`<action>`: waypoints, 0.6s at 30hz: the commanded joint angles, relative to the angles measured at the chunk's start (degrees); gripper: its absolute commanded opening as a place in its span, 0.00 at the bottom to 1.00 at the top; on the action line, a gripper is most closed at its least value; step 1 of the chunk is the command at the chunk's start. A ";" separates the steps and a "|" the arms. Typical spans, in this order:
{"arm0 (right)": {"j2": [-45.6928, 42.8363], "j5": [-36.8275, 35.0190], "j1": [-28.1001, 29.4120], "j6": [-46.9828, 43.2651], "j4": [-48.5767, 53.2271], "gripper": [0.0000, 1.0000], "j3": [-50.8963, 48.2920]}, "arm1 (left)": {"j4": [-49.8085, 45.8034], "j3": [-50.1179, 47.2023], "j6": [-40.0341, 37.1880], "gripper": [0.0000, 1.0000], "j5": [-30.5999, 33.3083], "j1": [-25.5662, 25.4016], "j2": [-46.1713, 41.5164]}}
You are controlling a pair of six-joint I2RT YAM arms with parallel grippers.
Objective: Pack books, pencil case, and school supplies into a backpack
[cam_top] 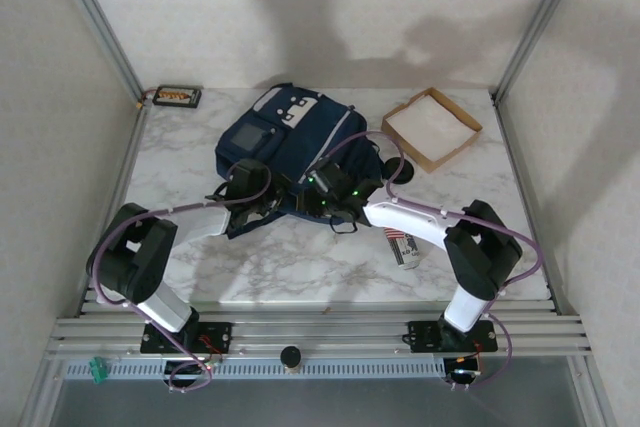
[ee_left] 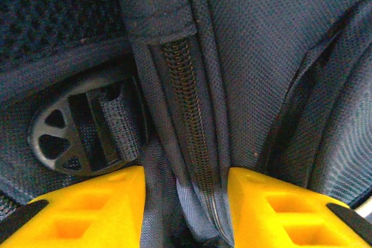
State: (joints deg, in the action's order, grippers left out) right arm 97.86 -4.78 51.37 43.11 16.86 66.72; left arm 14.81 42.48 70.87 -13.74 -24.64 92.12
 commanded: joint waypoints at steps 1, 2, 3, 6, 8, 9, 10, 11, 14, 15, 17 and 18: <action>3.73 -4.41 1.50 6.81 3.69 0.47 3.30 | 4.18 2.56 1.13 0.38 -0.06 0.39 0.71; 4.94 -6.50 1.53 7.29 4.94 0.45 4.55 | 4.18 2.61 1.18 0.38 -0.21 0.49 0.61; 6.22 -9.46 1.51 7.45 6.29 0.43 6.40 | 4.18 2.77 1.05 0.38 -0.46 0.52 0.59; 9.66 -12.49 1.45 7.33 10.52 0.40 11.39 | 2.07 3.31 0.44 0.38 -0.29 0.47 0.14; 10.51 -14.25 1.97 7.67 12.74 0.40 13.57 | 1.33 3.35 -0.23 0.38 0.10 0.55 -0.29; 10.36 -14.70 2.14 8.07 13.16 0.39 13.82 | 0.58 3.40 -0.54 0.38 0.36 0.56 -0.58; 10.08 -14.82 2.22 8.36 13.41 0.39 13.79 | 0.19 3.40 -0.72 0.38 0.46 0.56 -0.71; 9.52 -14.89 2.26 8.47 13.65 0.39 13.99 | -0.07 3.40 -0.90 0.39 0.55 0.65 -0.84; 8.50 -16.20 2.52 8.92 13.78 0.41 13.88 | -0.69 3.44 -1.39 0.41 0.54 0.65 -0.86; 9.22 -16.63 2.29 9.00 14.21 0.42 13.92 | -1.08 3.49 -1.35 0.42 0.68 0.73 -0.88; 10.97 -16.93 1.63 9.18 15.19 0.42 14.06 | -0.86 3.24 -1.33 0.43 0.60 0.91 -1.05; 11.46 -17.29 1.49 9.35 15.22 0.41 13.75 | -0.82 3.15 -1.43 0.44 0.69 0.91 -1.07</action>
State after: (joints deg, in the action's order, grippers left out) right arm 108.09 -18.63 53.17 50.89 28.88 79.31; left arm 13.26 43.83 70.32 -13.98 -24.56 92.20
